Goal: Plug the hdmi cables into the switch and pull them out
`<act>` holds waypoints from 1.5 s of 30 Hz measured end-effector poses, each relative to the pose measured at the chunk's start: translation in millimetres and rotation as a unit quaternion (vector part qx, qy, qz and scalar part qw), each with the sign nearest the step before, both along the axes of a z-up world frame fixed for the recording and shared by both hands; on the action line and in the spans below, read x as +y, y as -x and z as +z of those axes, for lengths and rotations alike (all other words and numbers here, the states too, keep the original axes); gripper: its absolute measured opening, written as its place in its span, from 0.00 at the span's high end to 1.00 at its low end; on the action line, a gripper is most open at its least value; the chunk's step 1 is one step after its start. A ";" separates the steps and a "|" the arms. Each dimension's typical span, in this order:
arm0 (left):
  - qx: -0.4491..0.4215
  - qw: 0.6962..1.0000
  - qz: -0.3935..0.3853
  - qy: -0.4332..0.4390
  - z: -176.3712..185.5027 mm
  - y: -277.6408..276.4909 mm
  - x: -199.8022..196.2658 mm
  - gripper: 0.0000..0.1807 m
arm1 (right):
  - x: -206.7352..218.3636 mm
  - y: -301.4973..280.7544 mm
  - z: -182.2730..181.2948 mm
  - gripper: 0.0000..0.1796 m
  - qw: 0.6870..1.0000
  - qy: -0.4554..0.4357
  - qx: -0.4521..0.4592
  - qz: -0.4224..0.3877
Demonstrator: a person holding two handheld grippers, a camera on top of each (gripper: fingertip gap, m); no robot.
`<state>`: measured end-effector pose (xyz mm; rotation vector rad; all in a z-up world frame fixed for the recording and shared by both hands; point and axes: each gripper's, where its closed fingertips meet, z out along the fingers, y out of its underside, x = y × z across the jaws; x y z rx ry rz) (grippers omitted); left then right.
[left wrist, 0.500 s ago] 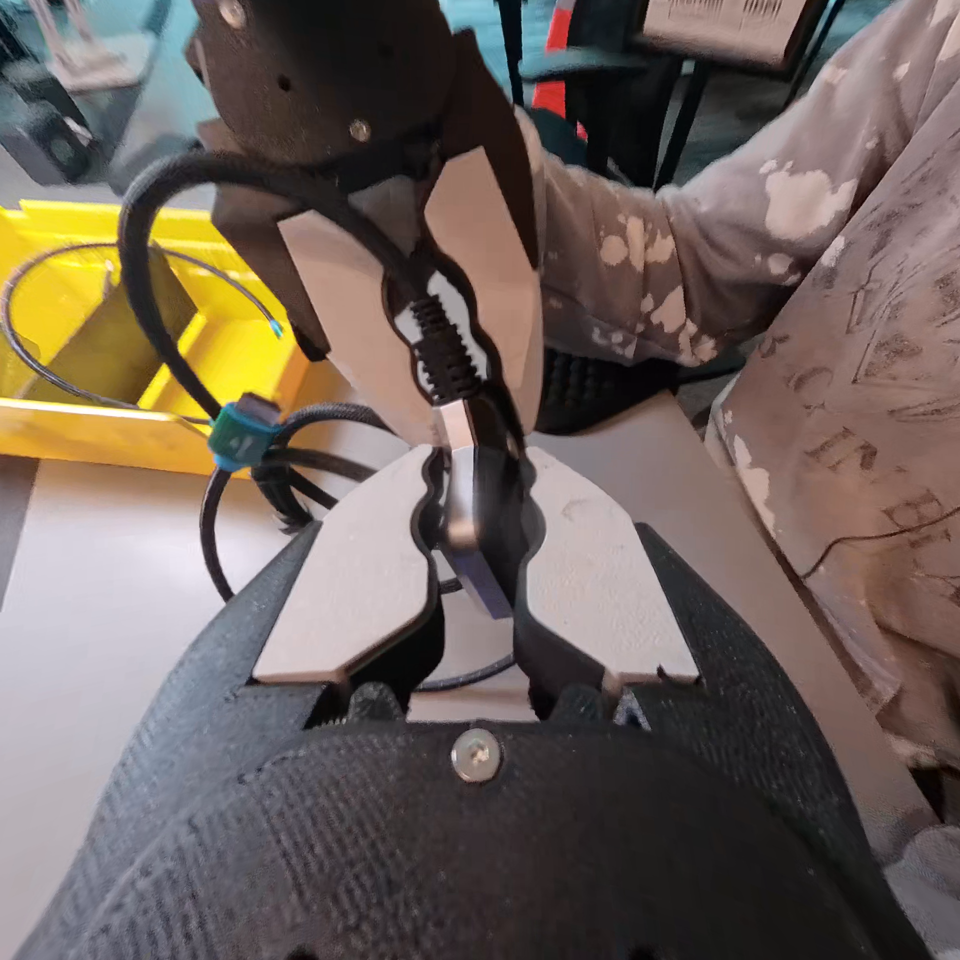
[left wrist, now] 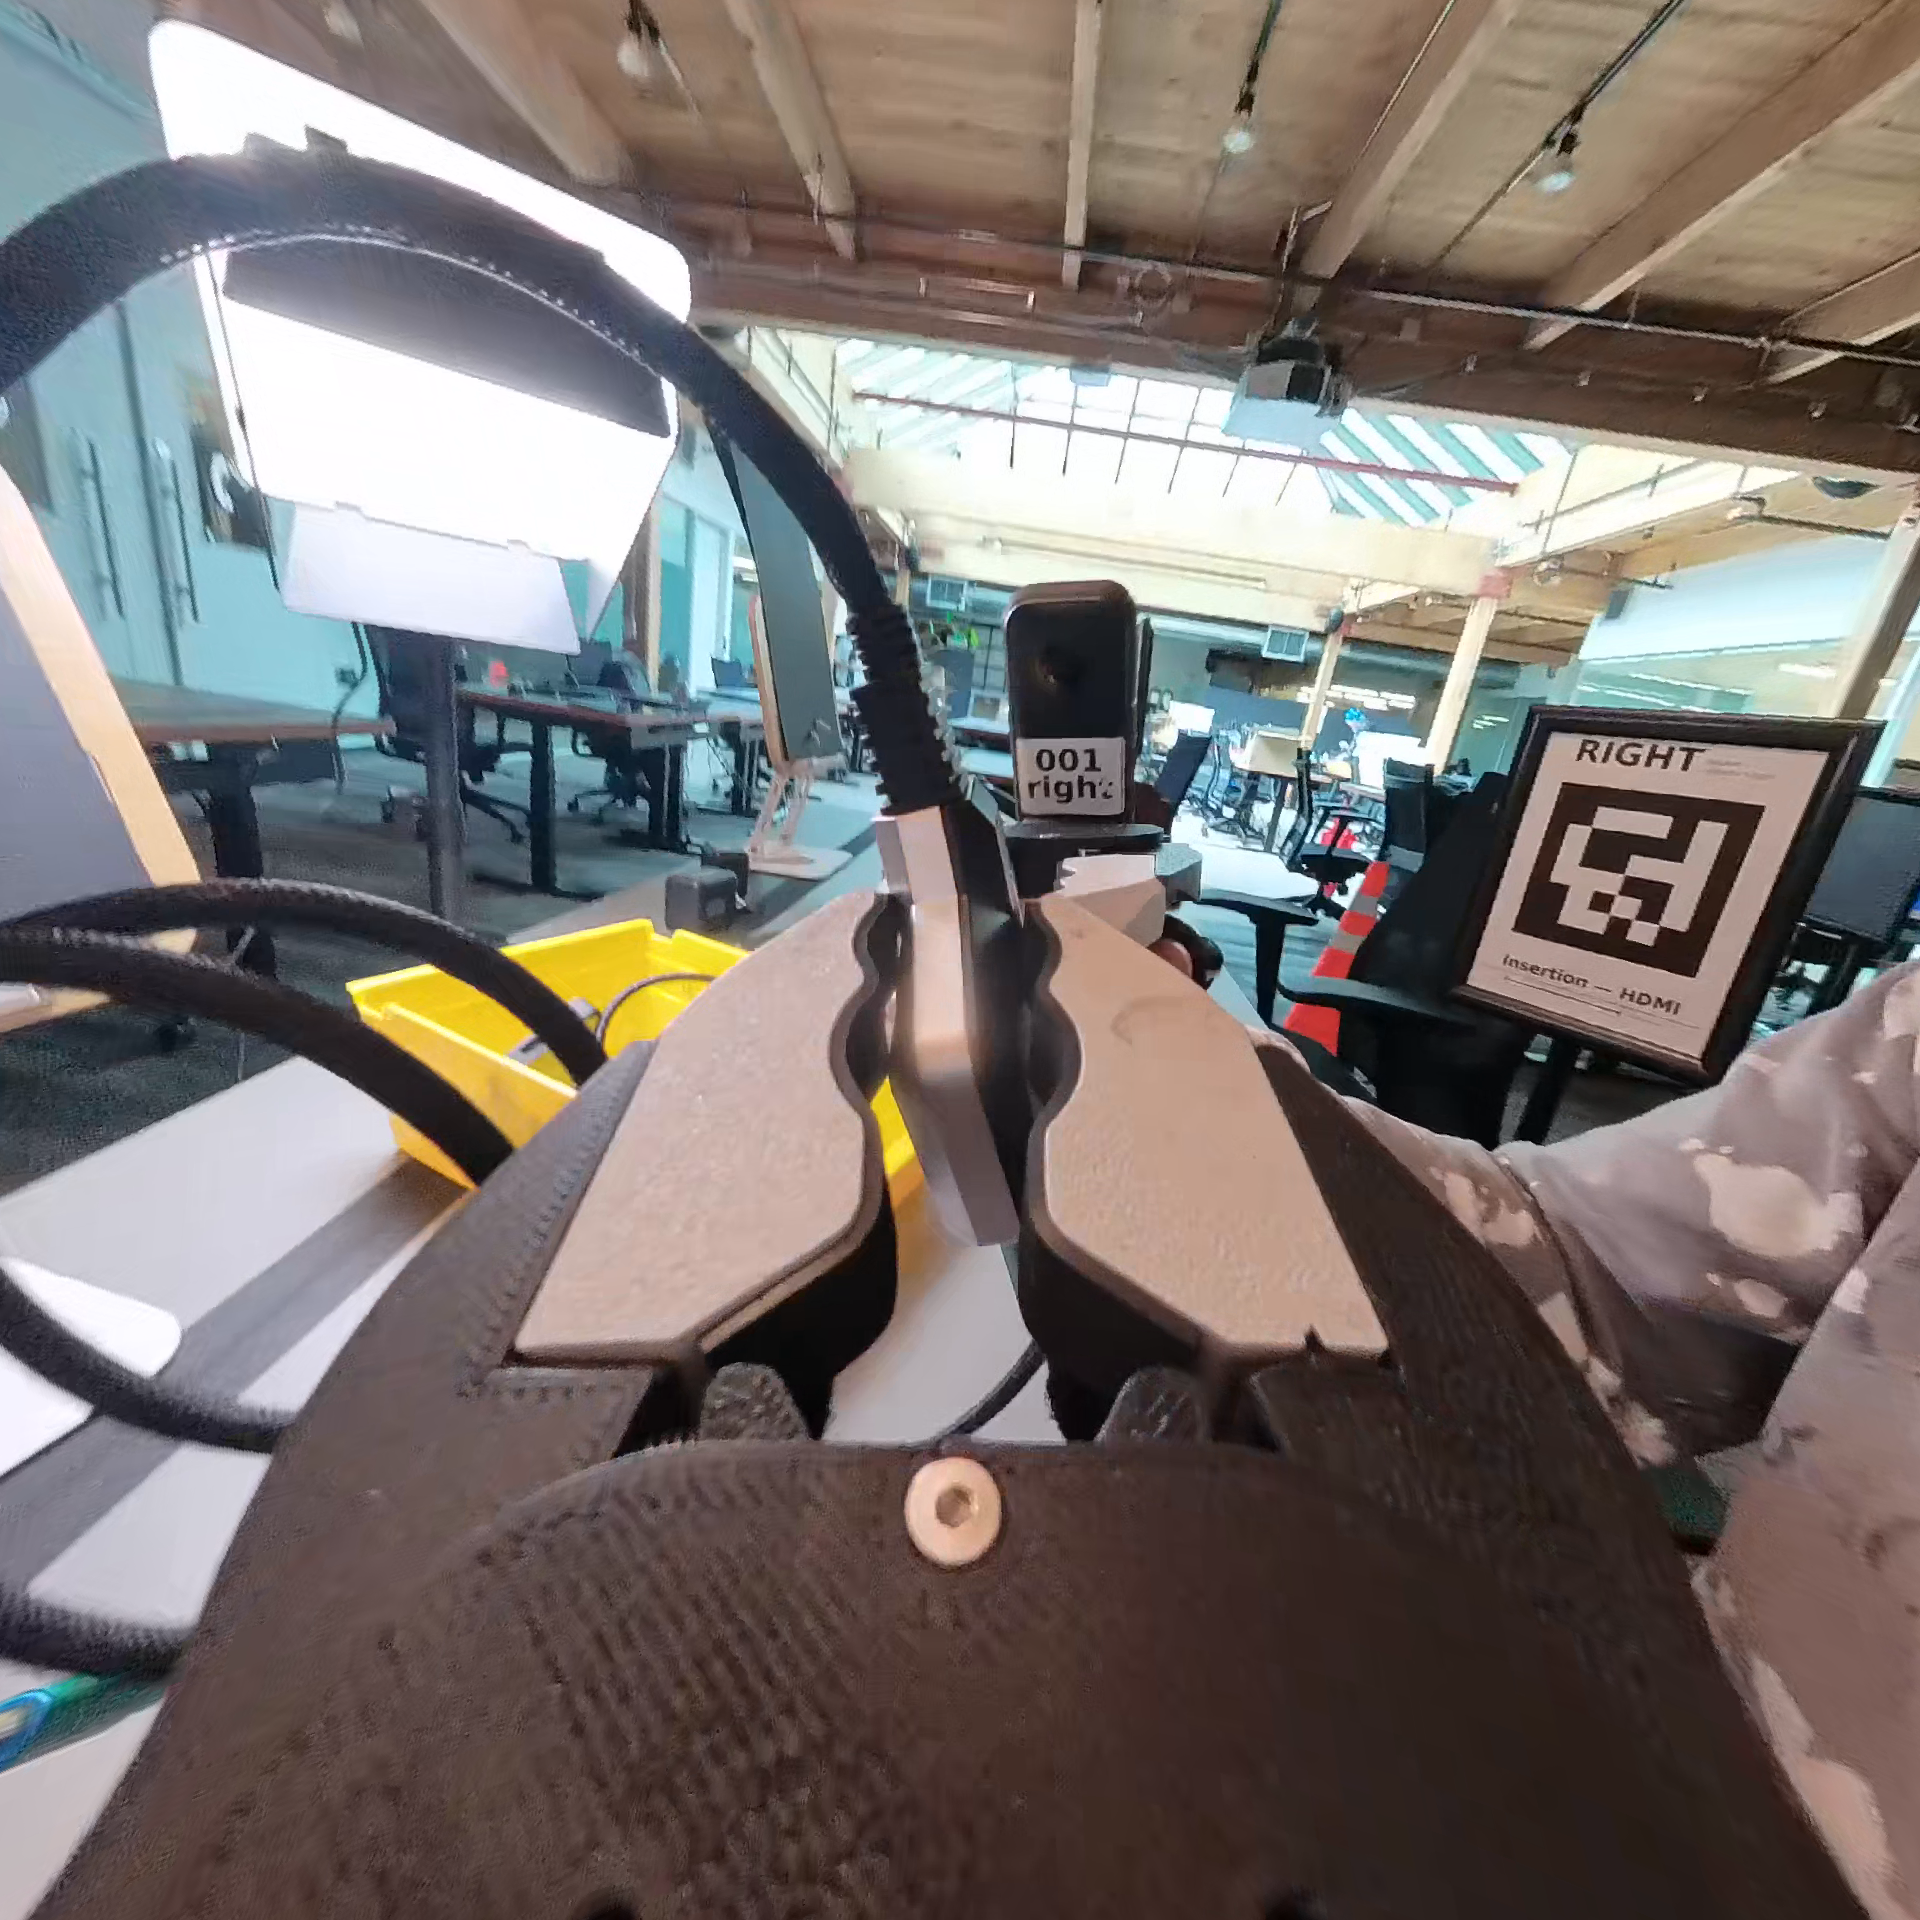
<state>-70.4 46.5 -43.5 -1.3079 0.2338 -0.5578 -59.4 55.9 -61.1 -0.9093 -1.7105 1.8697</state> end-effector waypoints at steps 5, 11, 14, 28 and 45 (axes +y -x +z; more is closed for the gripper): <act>0.076 0.994 -0.055 0.051 -16.7 -18.2 -6.5 0.87 | -5.2 -24.0 -9.4 0.88 0.993 -0.110 -0.020 0.031; 0.179 0.958 -0.161 0.158 -64.7 -64.4 -13.7 0.87 | -20.7 -53.3 -36.7 0.88 0.964 -0.246 -0.069 0.075; 0.226 0.944 -0.158 0.181 -83.8 -76.8 -6.5 0.86 | -18.0 -52.6 -43.7 0.87 0.956 -0.278 -0.073 0.066; -0.059 0.996 -0.025 0.058 -17.3 7.0 10.5 0.86 | 4.7 -85.7 105.3 0.87 0.975 -0.073 0.187 -0.097; -0.171 0.969 0.010 -0.179 65.6 21.1 -48.4 0.87 | -21.3 -10.7 41.3 0.86 0.997 0.041 0.067 -0.012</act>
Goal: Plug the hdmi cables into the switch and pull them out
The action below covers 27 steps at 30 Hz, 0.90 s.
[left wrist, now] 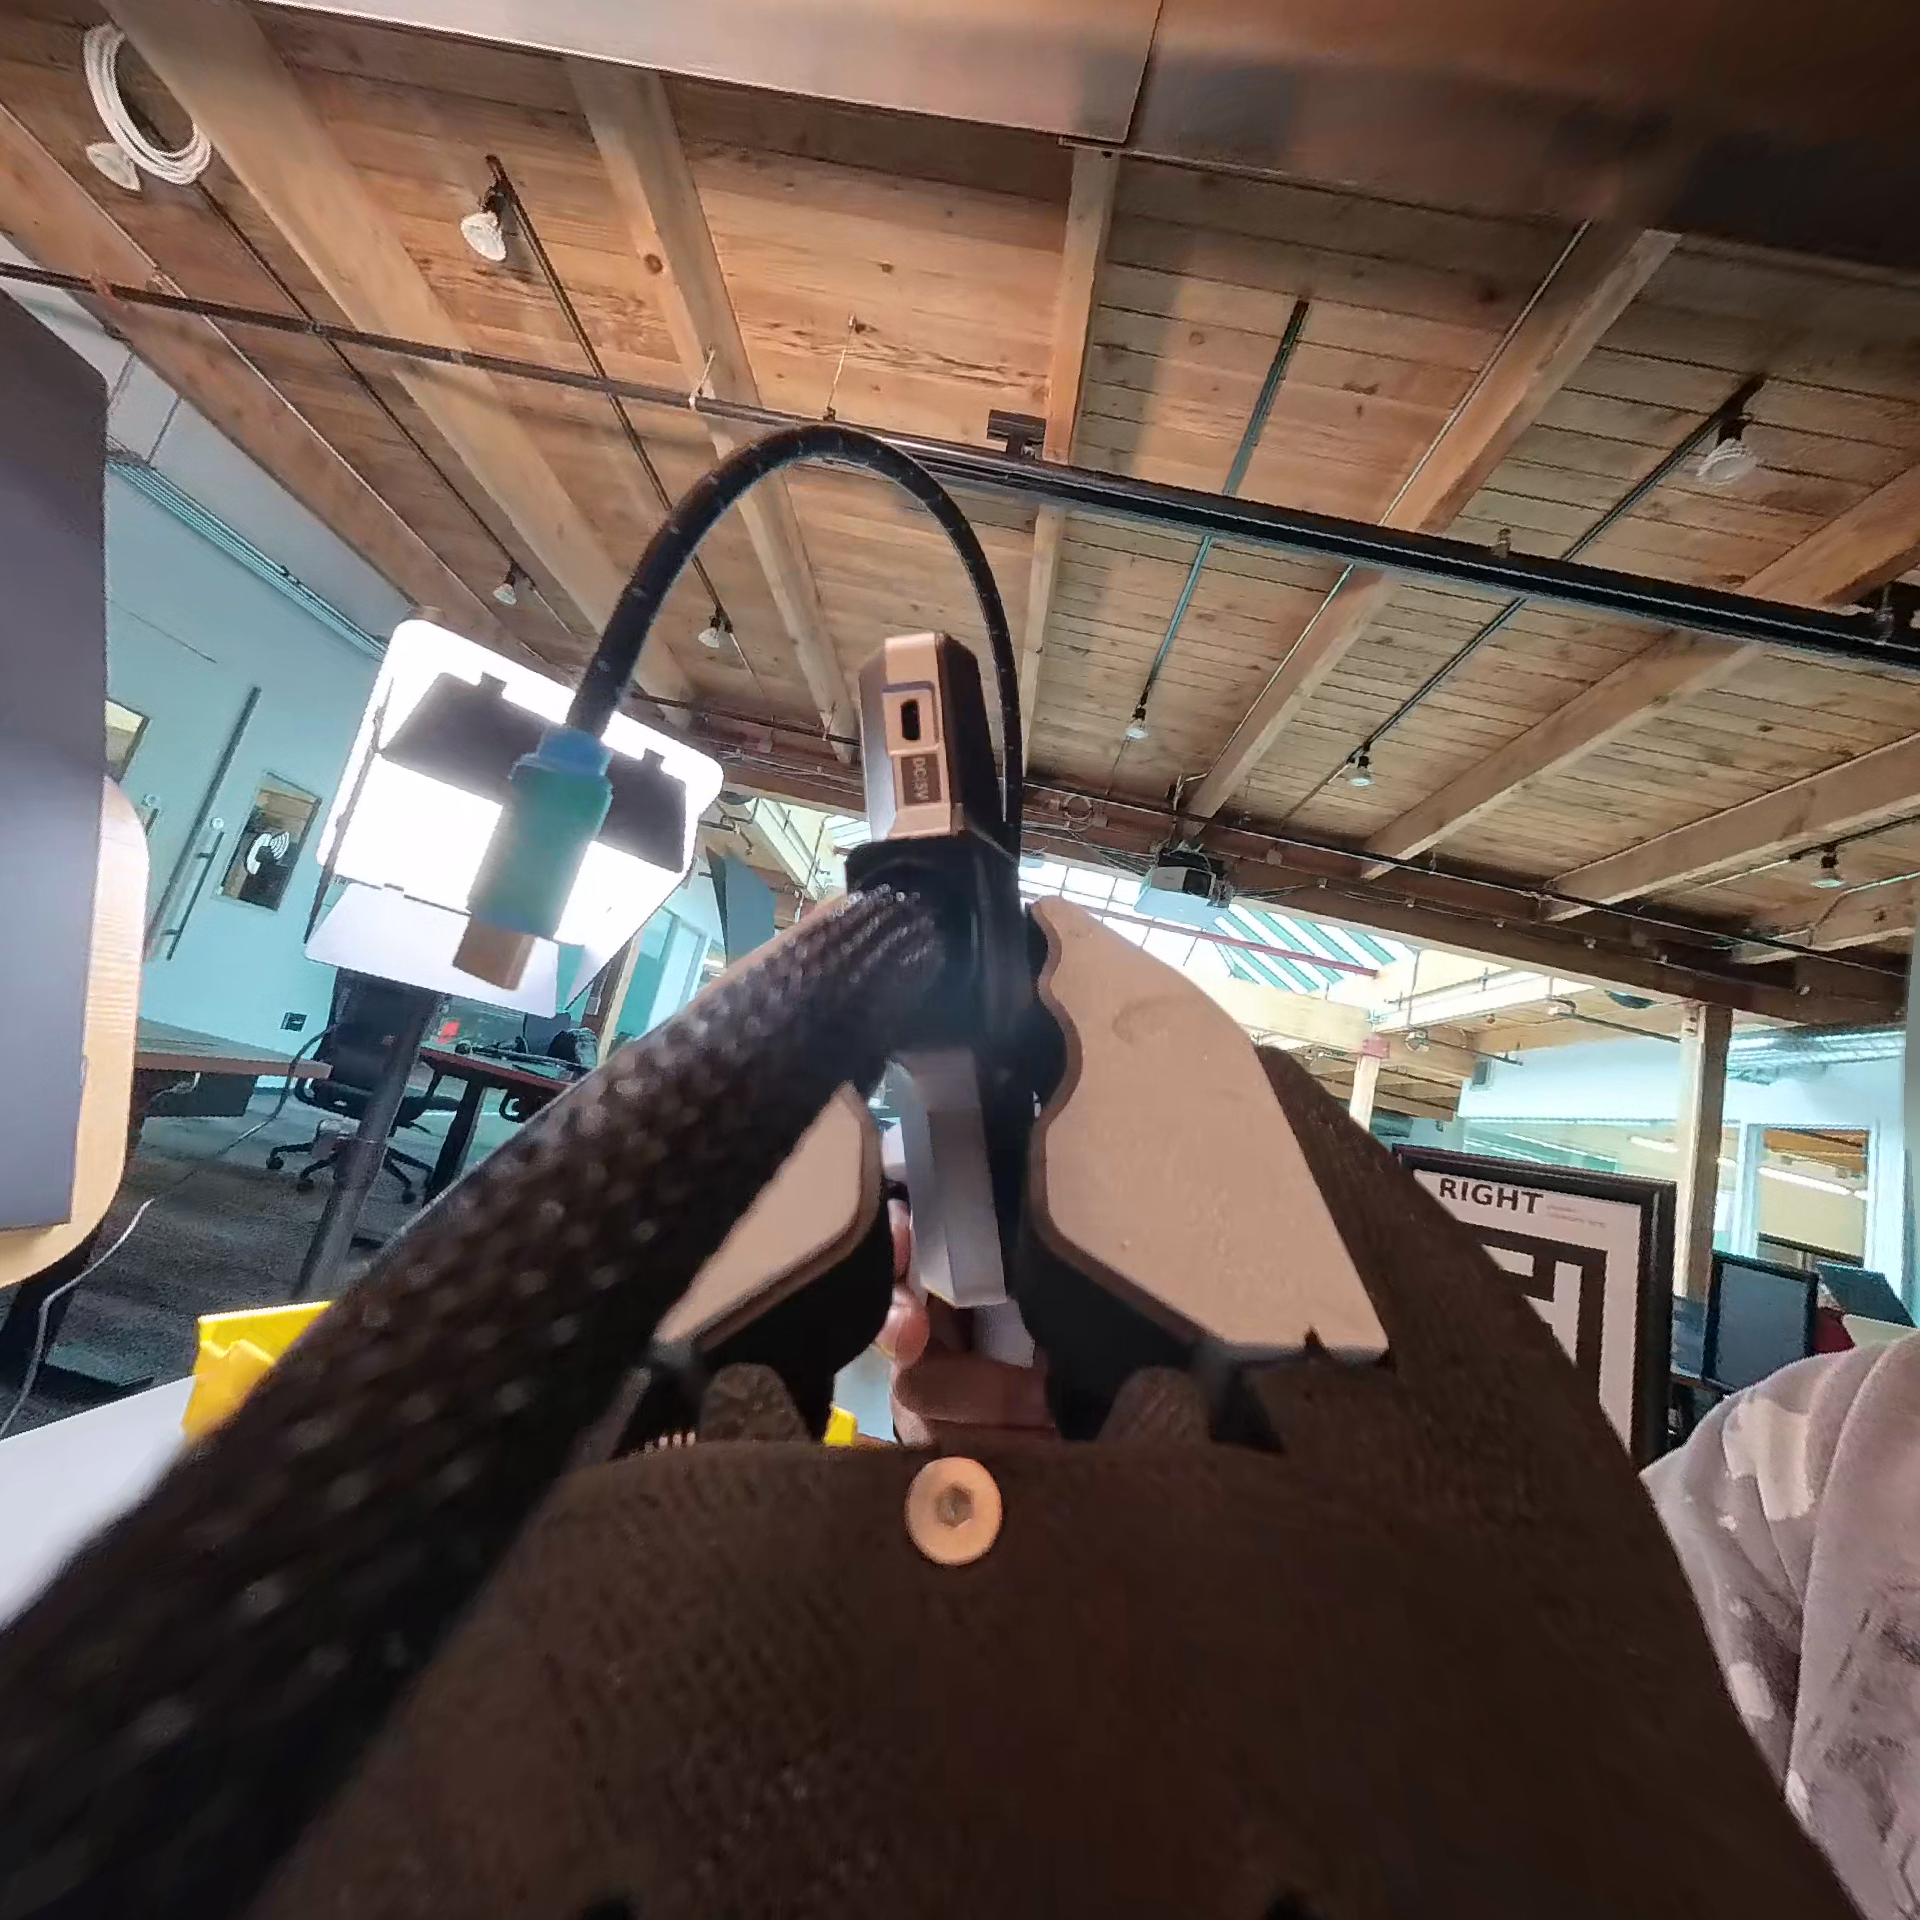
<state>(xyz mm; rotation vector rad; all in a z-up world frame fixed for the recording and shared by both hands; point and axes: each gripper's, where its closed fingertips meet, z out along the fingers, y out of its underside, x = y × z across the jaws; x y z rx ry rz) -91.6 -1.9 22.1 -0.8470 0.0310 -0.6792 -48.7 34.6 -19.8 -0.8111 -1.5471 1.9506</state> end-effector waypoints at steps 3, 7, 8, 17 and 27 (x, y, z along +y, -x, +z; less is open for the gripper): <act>0.000 1.000 -0.014 -0.003 -3.4 -11.3 6.1 0.87 | -4.2 -1.4 1.7 0.87 1.000 0.004 0.004 0.008; 0.014 1.000 -0.026 0.005 -12.1 -28.8 18.0 0.86 | -10.6 -4.6 -0.8 0.93 1.000 -0.022 0.011 0.016; 0.014 1.000 -0.027 0.005 -12.9 -30.0 19.0 0.86 | -10.2 -5.7 -1.3 0.94 0.999 -0.026 0.009 0.018; 0.148 0.980 -0.055 0.119 -34.9 -50.0 30.0 0.85 | -2.1 -17.9 -6.9 0.94 0.997 -0.071 -0.001 0.035; 0.216 0.969 -0.032 0.119 -31.9 -56.1 23.4 0.86 | -6.5 -21.5 -8.2 0.94 0.995 -0.080 0.023 0.058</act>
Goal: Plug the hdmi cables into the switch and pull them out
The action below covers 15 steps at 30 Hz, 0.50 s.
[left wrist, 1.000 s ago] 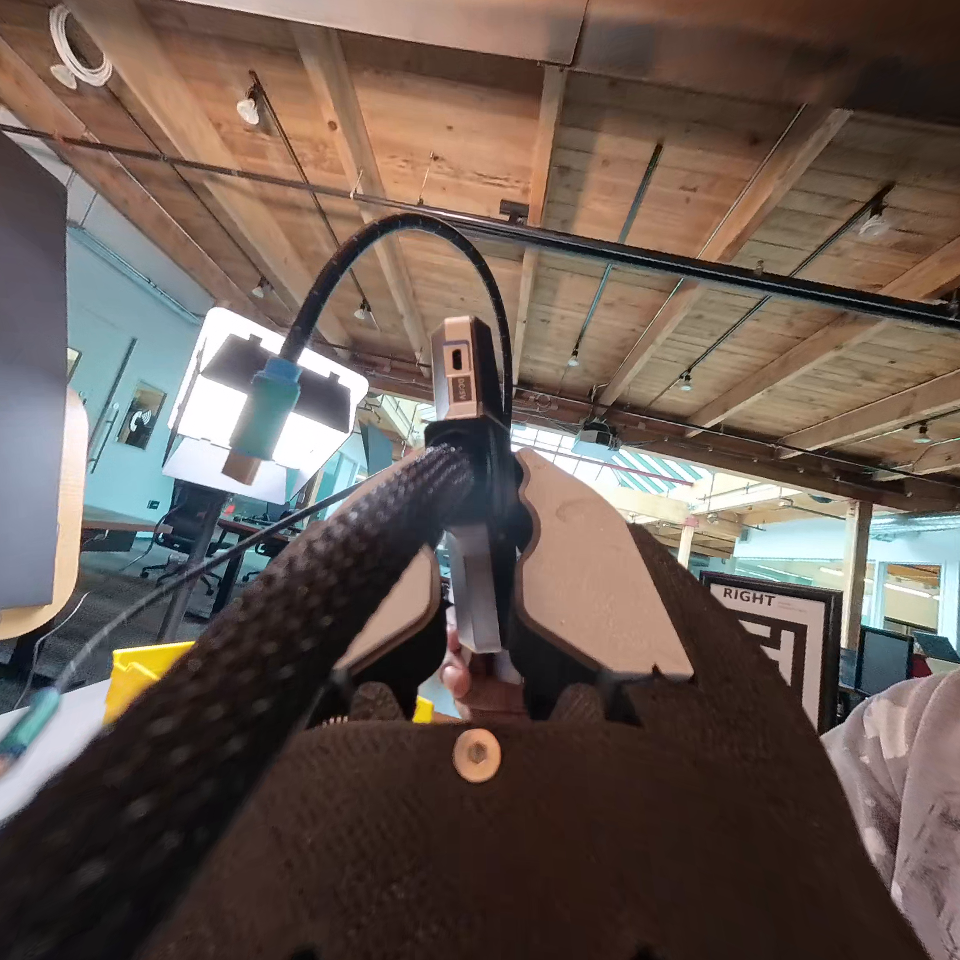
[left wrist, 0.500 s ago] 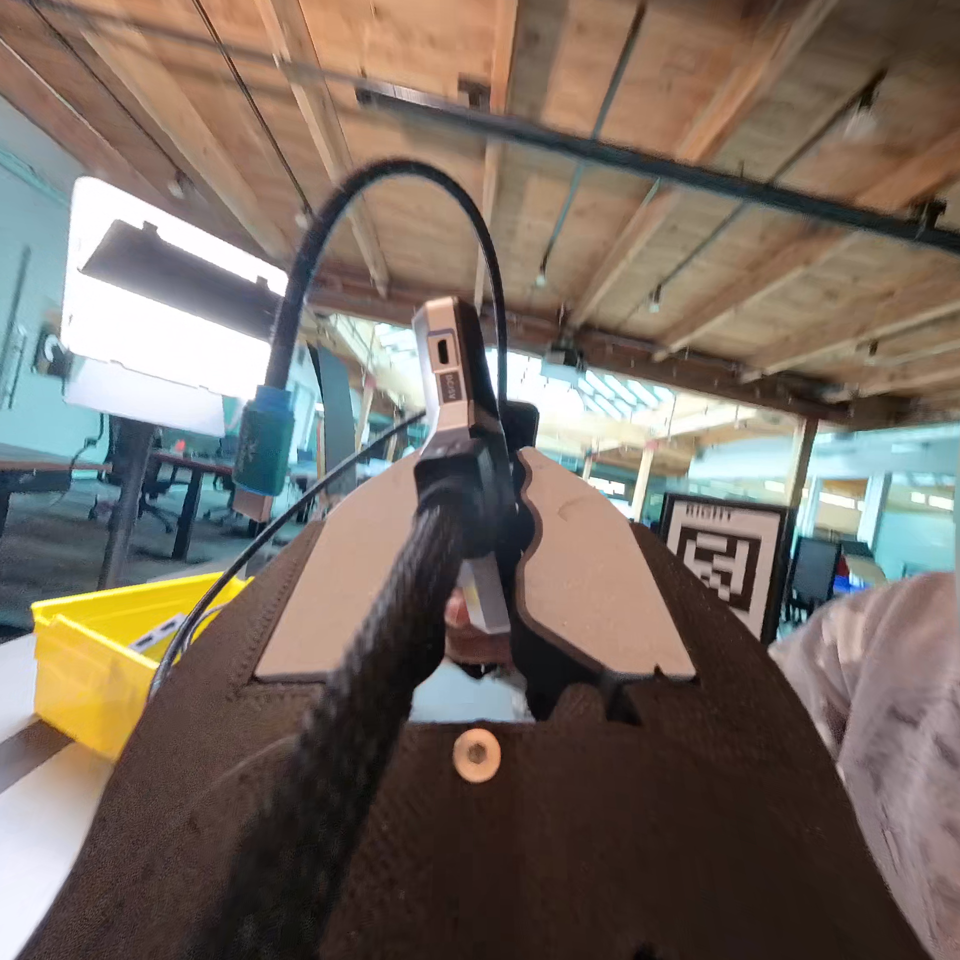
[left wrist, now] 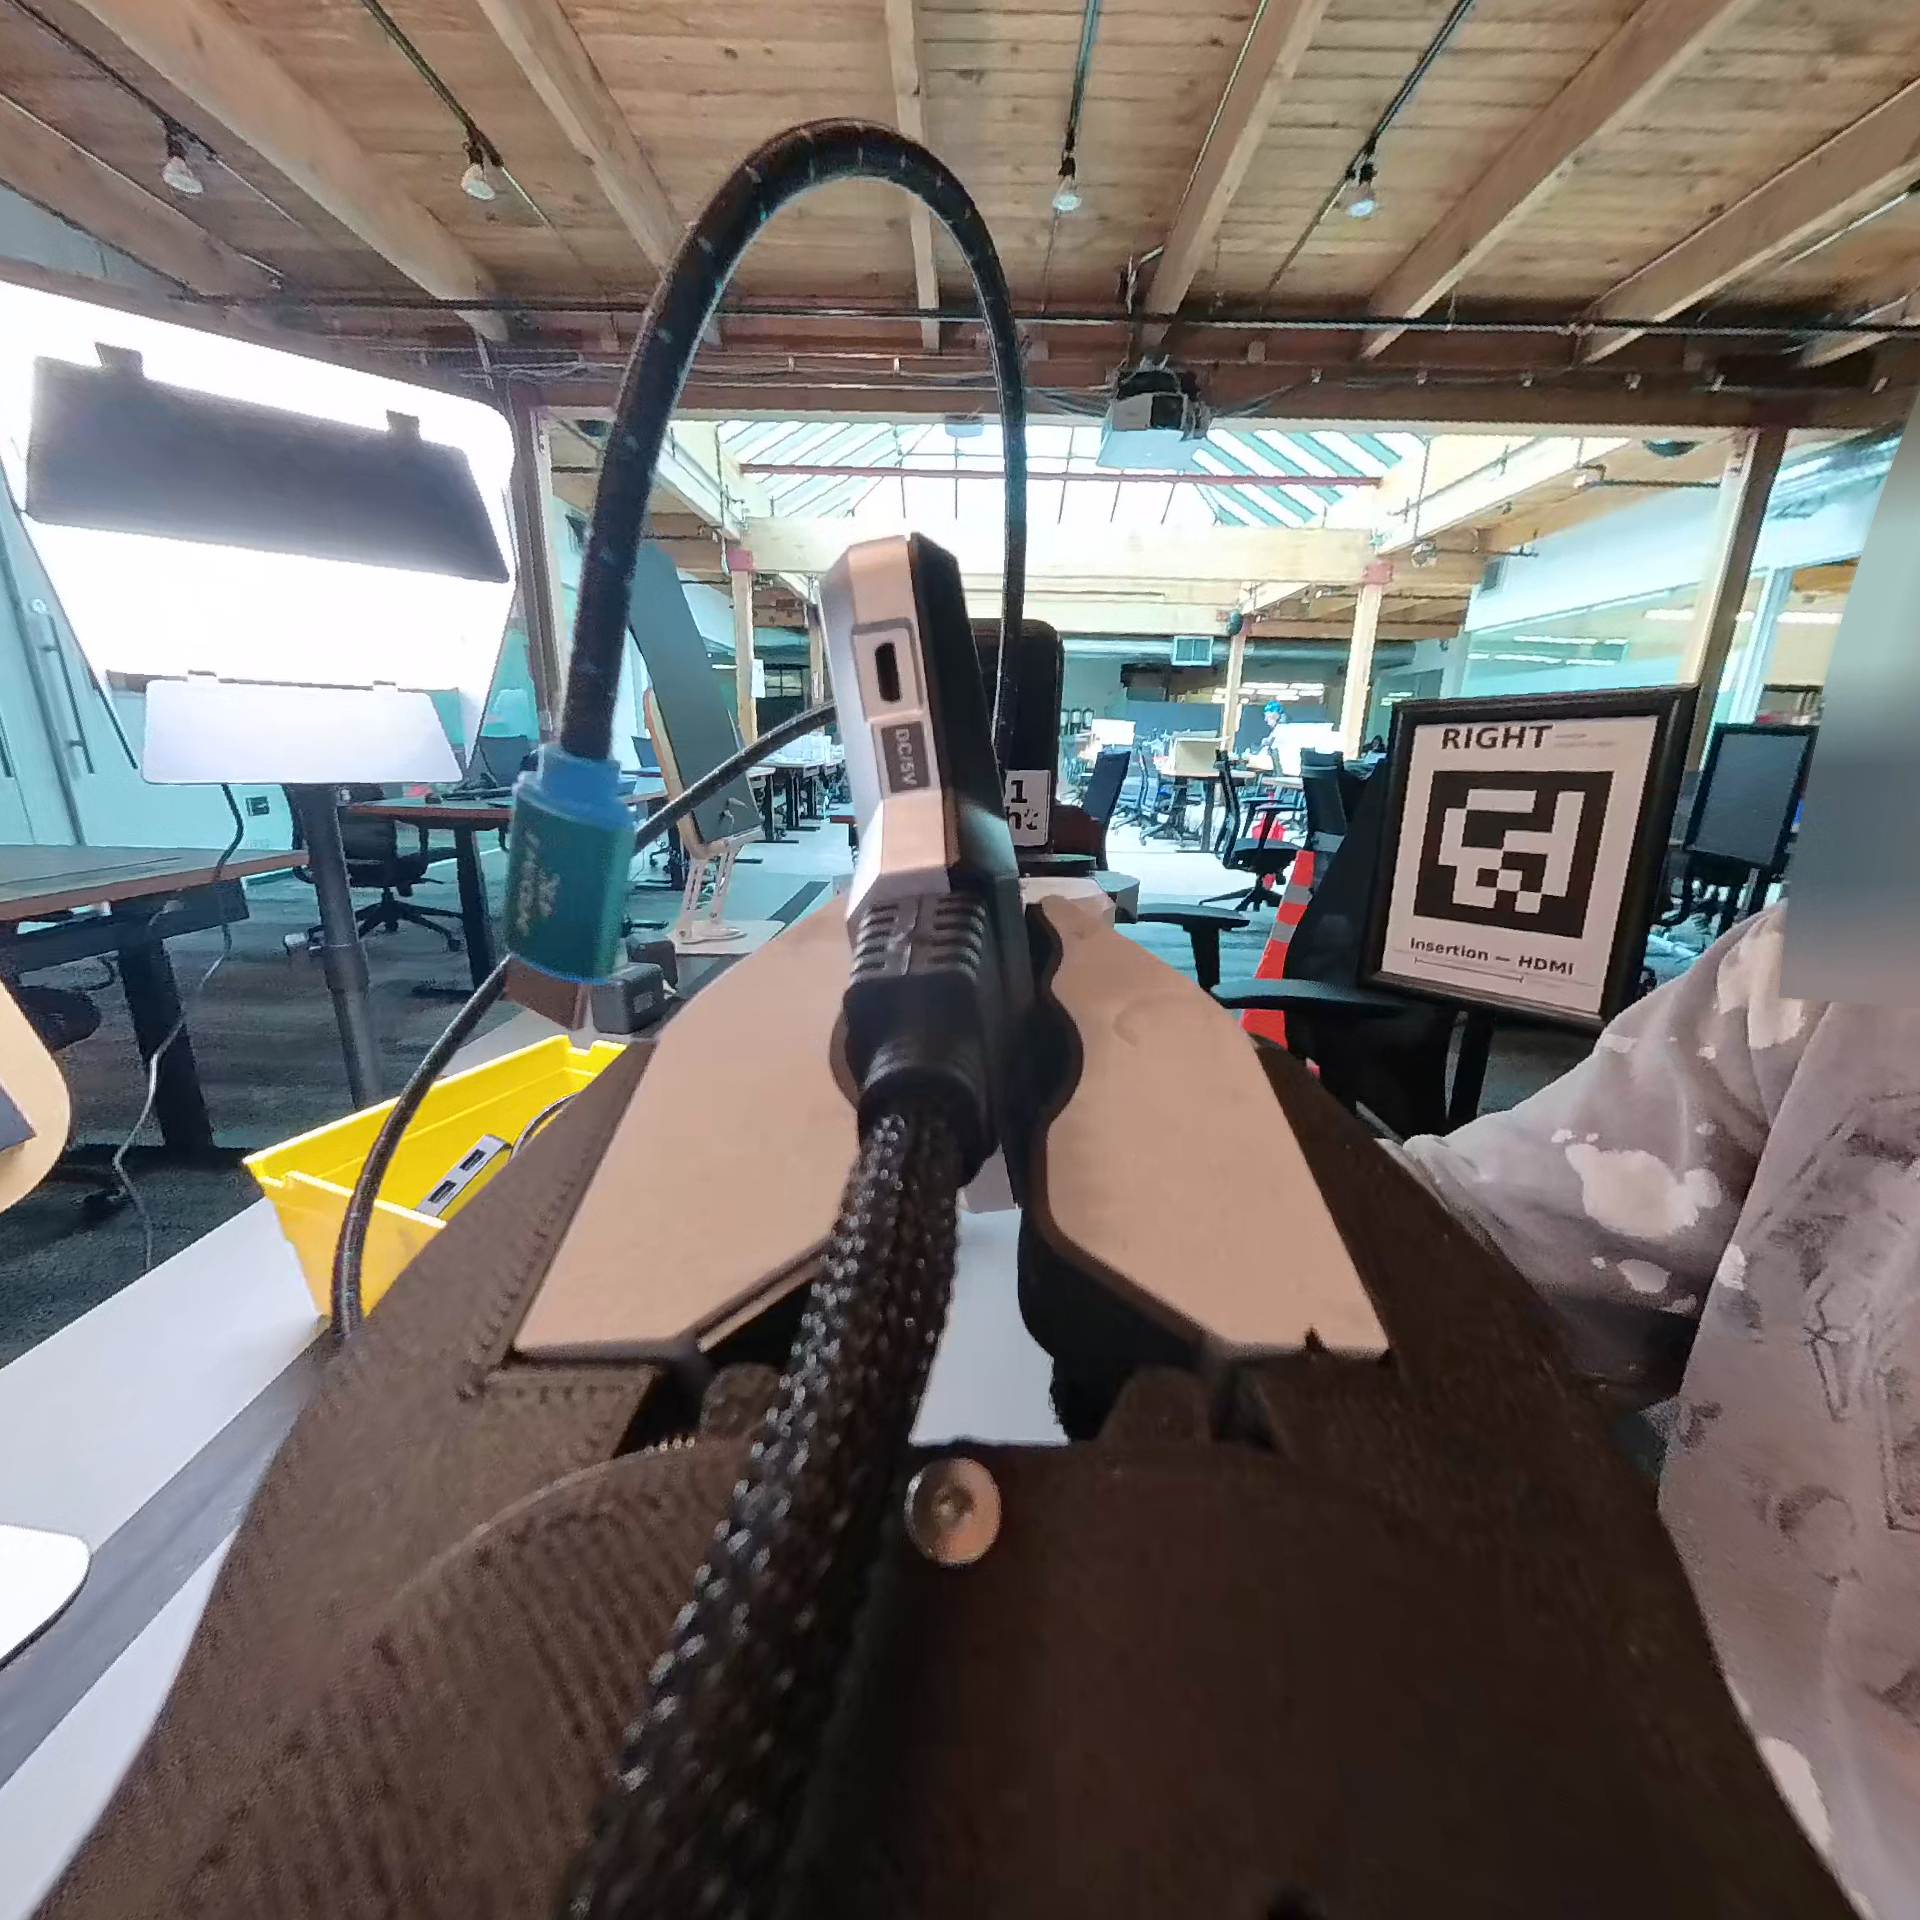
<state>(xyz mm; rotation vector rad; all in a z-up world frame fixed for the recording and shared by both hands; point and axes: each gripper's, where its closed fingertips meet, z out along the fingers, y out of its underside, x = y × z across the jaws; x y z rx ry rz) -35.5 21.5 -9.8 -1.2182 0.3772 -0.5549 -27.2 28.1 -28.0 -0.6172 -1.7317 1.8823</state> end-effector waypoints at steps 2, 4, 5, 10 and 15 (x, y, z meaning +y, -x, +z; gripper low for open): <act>0.005 1.000 0.002 0.006 -1.2 -2.0 2.5 0.86 | 2.6 -1.7 -1.1 0.94 1.000 -0.004 0.003 0.003; 0.001 1.000 0.001 0.008 -2.1 -1.1 4.7 0.86 | 9.9 -4.5 4.0 0.93 1.000 0.005 0.022 -0.003; -0.018 1.000 0.009 0.000 1.5 8.0 2.4 0.87 | 22.4 -12.4 16.4 0.94 0.998 0.039 0.046 -0.003; -0.020 0.997 0.072 0.009 9.2 66.6 -26.7 0.87 | 98.4 -49.3 39.4 0.94 0.990 0.044 0.079 -0.111; -0.015 0.992 0.117 0.042 2.3 77.2 -19.1 0.87 | 128.9 -50.1 31.0 0.94 0.983 0.032 0.041 -0.174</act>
